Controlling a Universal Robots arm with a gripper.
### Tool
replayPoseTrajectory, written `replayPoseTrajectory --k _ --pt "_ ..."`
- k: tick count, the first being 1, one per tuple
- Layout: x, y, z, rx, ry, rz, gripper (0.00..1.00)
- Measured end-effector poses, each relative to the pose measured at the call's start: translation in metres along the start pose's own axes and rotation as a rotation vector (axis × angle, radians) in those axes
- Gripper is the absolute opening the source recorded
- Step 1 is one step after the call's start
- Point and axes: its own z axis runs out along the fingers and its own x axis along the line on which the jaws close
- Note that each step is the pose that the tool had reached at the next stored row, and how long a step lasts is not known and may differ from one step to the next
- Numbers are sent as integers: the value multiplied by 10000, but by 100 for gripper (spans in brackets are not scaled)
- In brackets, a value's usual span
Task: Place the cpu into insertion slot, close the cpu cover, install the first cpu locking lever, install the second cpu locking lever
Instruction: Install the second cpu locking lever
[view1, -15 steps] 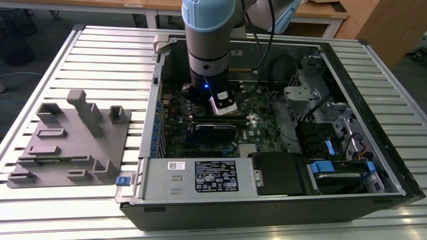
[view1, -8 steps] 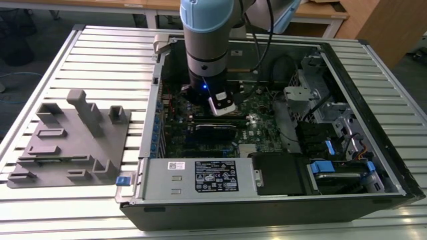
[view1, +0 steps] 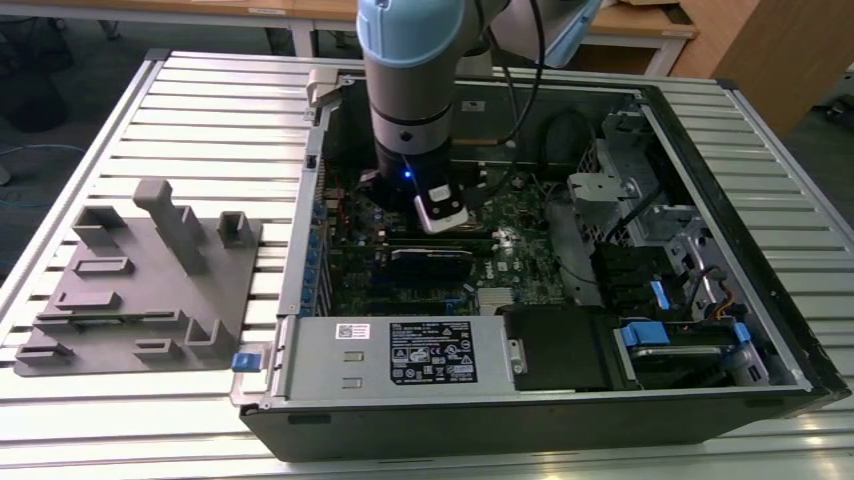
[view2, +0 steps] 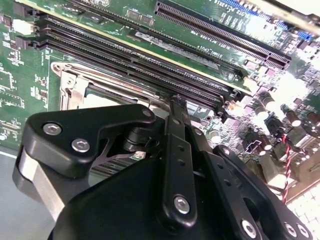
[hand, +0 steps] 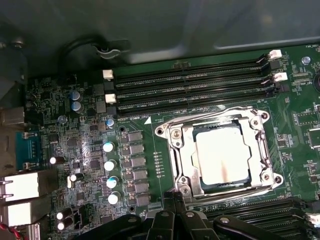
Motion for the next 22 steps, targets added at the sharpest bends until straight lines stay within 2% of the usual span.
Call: replayPoseTrajectory --k 19,22 --pt "23 -8 -15 6 2 -1 10" --pt "25 -7 -13 -4 -20 -2 10"
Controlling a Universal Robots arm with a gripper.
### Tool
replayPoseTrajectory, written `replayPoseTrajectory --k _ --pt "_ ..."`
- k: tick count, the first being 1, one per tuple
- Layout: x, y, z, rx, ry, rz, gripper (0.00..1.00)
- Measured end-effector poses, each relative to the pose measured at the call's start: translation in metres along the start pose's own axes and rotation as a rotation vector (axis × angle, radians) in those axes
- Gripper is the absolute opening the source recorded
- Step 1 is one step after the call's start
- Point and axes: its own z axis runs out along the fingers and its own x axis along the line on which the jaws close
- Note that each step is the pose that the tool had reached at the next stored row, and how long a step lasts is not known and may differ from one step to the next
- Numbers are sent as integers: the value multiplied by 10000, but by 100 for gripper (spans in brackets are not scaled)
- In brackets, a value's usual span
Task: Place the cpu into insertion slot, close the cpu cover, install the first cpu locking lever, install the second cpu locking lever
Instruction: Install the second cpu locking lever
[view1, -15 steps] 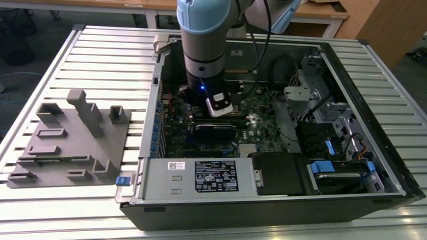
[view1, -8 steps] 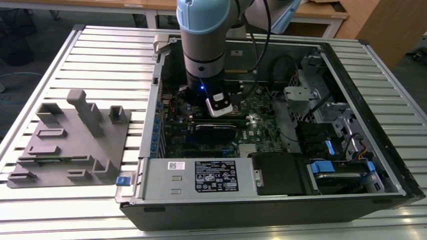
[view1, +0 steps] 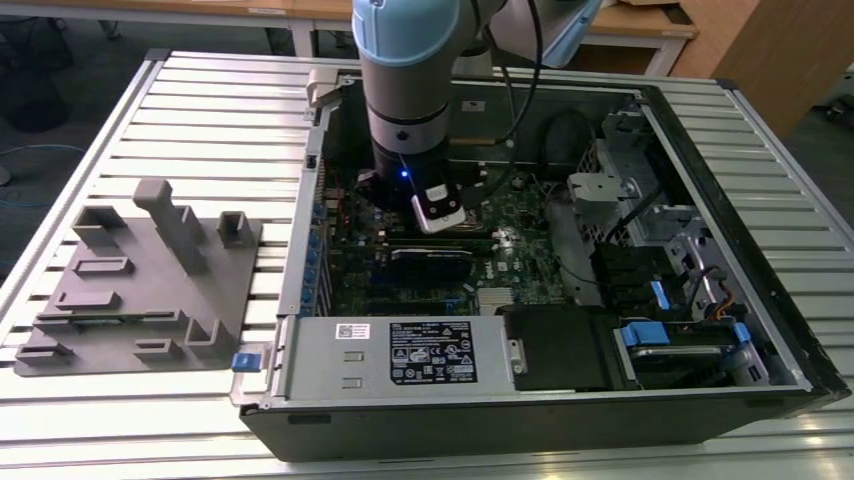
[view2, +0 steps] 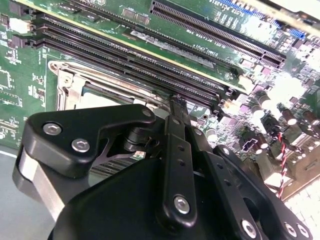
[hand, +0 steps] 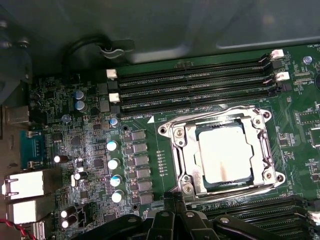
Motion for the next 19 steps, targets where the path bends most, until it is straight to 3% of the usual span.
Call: replayPoseTrajectory --k 6,13,19 --pt "4 -7 30 -9 -83 -15 10" --pt "5 -10 36 -17 -97 -16 10" --pt "-1 9 -83 -18 -98 -16 10"
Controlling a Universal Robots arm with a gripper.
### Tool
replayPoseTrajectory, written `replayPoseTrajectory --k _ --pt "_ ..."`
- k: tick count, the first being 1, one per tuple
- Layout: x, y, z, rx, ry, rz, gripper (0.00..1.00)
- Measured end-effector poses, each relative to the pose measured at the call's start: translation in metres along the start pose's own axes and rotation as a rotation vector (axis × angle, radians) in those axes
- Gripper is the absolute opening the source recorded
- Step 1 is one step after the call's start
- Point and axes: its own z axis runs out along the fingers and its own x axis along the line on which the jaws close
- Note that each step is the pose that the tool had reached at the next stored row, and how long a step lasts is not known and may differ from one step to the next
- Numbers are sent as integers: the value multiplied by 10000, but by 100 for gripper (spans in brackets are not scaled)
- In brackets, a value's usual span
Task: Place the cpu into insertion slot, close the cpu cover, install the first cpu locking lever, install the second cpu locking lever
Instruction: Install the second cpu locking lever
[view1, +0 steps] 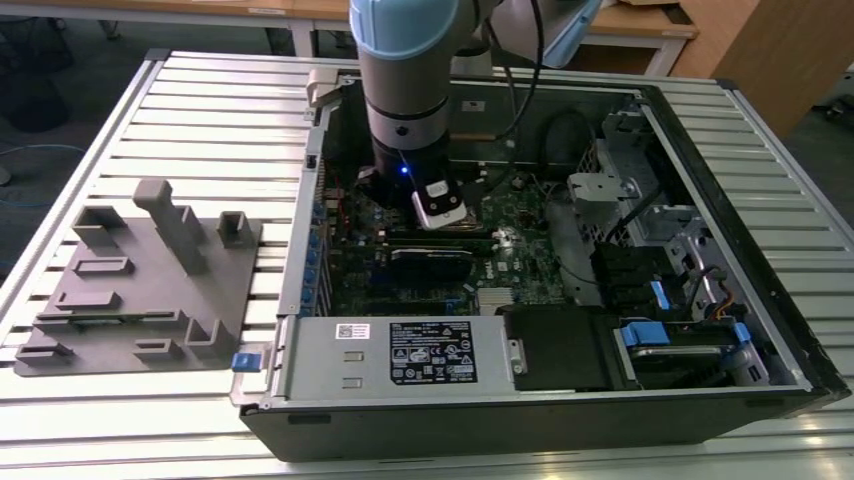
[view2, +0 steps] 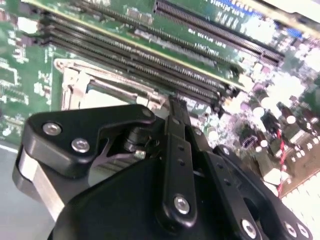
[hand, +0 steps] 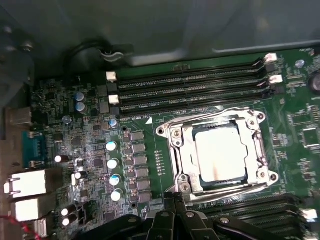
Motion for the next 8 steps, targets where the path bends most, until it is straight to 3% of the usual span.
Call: replayPoseTrajectory --k 5,8 --pt "-8 20 -128 2 1 0 10" --pt "-14 25 -151 0 0 2 10"
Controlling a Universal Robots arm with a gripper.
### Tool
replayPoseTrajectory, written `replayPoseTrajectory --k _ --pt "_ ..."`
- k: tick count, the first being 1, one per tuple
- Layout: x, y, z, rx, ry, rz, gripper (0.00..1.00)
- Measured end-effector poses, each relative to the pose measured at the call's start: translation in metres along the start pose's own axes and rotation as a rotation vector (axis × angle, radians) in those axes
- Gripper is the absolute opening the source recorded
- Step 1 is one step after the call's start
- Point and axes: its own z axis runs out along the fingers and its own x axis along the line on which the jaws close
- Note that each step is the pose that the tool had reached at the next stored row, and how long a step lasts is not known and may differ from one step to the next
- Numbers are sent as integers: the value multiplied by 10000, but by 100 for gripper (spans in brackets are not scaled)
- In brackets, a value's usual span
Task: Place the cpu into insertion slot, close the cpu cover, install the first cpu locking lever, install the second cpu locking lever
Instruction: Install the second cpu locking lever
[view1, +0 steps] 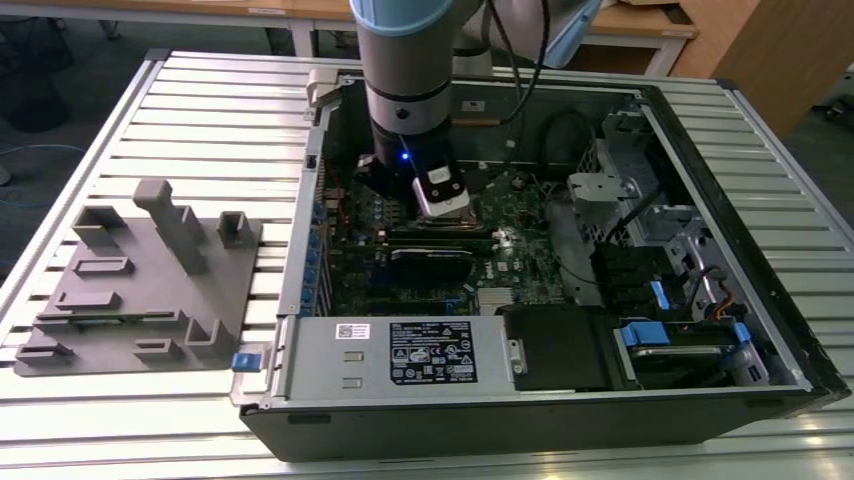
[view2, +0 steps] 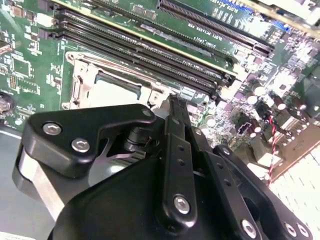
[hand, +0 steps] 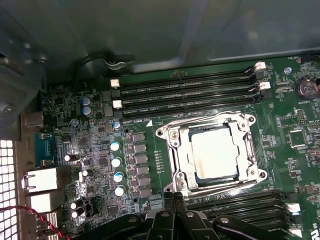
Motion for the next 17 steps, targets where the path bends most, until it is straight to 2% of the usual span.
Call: replayPoseTrajectory --k 4,10,15,16,17 --pt "-74 12 6 41 -10 52 10" --pt "-205 34 23 156 -33 116 10" --pt "-268 80 39 369 -68 122 10" --pt "-285 105 48 487 -89 117 10" --pt "-293 119 52 540 -98 113 10"
